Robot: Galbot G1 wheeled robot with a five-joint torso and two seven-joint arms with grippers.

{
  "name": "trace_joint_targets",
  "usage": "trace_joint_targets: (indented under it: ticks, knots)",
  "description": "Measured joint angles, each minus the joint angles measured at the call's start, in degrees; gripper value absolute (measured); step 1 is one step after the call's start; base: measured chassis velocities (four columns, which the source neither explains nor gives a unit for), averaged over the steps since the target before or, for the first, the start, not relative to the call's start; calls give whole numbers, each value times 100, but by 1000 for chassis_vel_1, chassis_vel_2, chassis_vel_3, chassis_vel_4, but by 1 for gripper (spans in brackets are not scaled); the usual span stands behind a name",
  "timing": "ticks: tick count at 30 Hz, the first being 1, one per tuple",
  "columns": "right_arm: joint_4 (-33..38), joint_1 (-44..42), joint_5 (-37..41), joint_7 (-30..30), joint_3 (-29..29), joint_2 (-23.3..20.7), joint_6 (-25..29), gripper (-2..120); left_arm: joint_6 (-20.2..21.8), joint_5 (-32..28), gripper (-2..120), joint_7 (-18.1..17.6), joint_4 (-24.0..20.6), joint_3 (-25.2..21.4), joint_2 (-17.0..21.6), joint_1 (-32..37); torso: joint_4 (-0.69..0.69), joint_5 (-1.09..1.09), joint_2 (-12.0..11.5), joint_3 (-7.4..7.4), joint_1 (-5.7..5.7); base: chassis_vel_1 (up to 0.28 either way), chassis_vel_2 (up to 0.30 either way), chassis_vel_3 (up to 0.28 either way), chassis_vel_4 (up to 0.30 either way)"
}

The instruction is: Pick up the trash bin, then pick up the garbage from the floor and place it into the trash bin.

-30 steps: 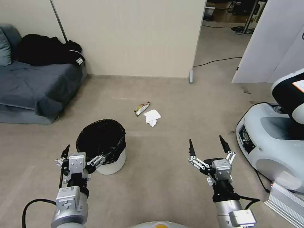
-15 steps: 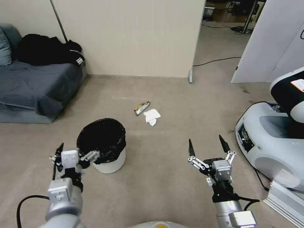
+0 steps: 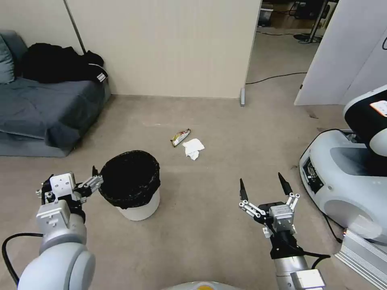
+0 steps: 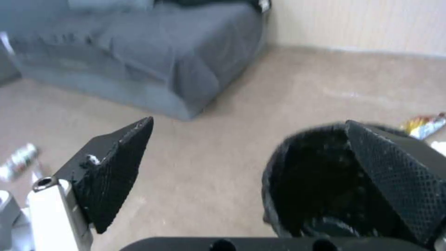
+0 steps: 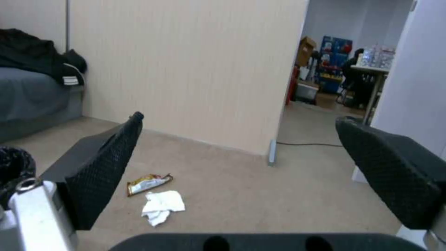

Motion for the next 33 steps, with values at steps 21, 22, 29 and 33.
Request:
trace_joint_targets:
  ticks: [21, 22, 29, 33]
  knots:
    - [-118, 26, -3, -91, -21, 0, 61, 100, 750, -1042, 100, -67, 649, 15, 17, -309, 0, 0, 0, 0, 0, 0, 0, 0, 0]
    - [-124, 27, -5, -94, -20, 0, 65, 100, 751, -1046, 100, -42, 649, 4, 22, -309, 0, 0, 0, 0, 0, 0, 0, 0, 0]
    - [-135, 28, -23, -101, -27, 0, 70, 100, 751, -1090, 100, 17, 616, -39, 34, -327, 0, 0, 0, 0, 0, 0, 0, 0, 0]
    - [-140, 28, -25, -101, -27, 0, 73, 100, 749, -1099, 100, 17, 625, -44, 37, -338, 0, 1, 0, 0, 0, 0, 0, 0, 0]
